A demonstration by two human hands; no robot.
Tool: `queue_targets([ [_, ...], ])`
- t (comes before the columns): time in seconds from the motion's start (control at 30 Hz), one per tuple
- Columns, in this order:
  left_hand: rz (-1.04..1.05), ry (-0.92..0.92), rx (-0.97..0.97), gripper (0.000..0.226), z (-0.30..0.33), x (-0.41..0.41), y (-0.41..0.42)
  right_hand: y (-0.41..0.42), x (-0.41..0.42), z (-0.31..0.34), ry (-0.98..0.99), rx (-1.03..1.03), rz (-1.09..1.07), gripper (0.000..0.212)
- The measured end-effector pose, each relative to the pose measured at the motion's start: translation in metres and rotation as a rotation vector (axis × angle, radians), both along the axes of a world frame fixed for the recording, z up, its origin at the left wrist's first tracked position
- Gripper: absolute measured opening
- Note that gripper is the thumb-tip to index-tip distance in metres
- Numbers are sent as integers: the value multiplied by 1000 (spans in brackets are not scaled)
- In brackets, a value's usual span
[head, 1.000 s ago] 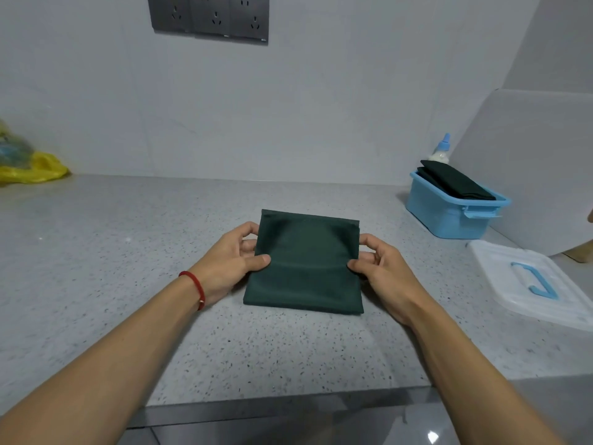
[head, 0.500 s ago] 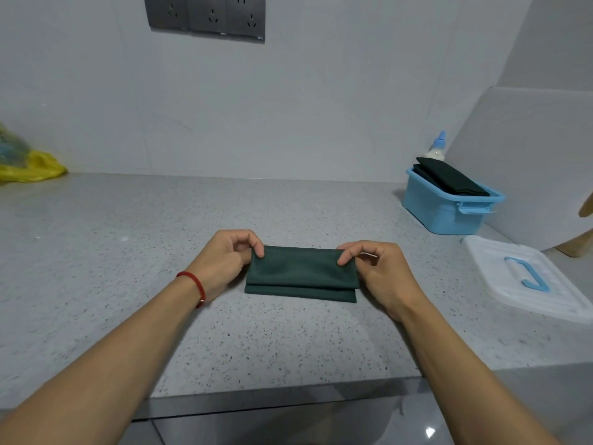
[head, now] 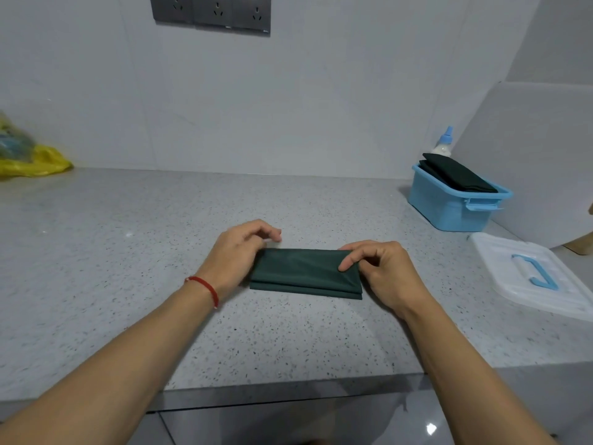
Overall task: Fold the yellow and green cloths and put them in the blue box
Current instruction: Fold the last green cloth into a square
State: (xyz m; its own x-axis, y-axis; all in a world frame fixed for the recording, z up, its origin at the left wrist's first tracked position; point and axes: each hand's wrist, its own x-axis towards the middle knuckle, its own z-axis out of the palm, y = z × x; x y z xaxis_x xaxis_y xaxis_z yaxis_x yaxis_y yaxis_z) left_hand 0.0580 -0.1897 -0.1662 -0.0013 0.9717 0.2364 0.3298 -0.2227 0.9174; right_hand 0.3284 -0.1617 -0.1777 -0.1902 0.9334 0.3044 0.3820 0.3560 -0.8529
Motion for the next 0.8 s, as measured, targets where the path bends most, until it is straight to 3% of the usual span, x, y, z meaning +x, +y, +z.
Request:
queue_targets([
  [0.03,5,265,131,32,-3,6,-5,0,0,-1,-4,1,-1,52],
  [0.1,-67,787,336,47,-12,22,-11,2,0,-2,-13,3,4,52],
  [0.2,-208,1097,226,61,-21,35,-8,2,-2,1,-19,-26,18,49],
  [0.33,-280,1125,123,63,-22,31,-5,-9,-11,14,1,19,-158,42],
  [0.4,-286,1113,118,66,-21,31,-5,-12,-26,34,-146,235,-222,26],
  [0.47,-284,1098,126,68,-21,29,-4,-8,-46,42,-391,348,-155,40],
  [0.57,-278,1063,121,66,-21,30,-5,-12,-65,16,-849,91,18,64],
  [0.6,-264,1074,107,65,-22,31,-5,-14,-64,3,-919,-3,49,67],
  [0.8,-60,1076,-94,64,-25,23,-6,-14,-33,-9,-983,-97,1,63],
])
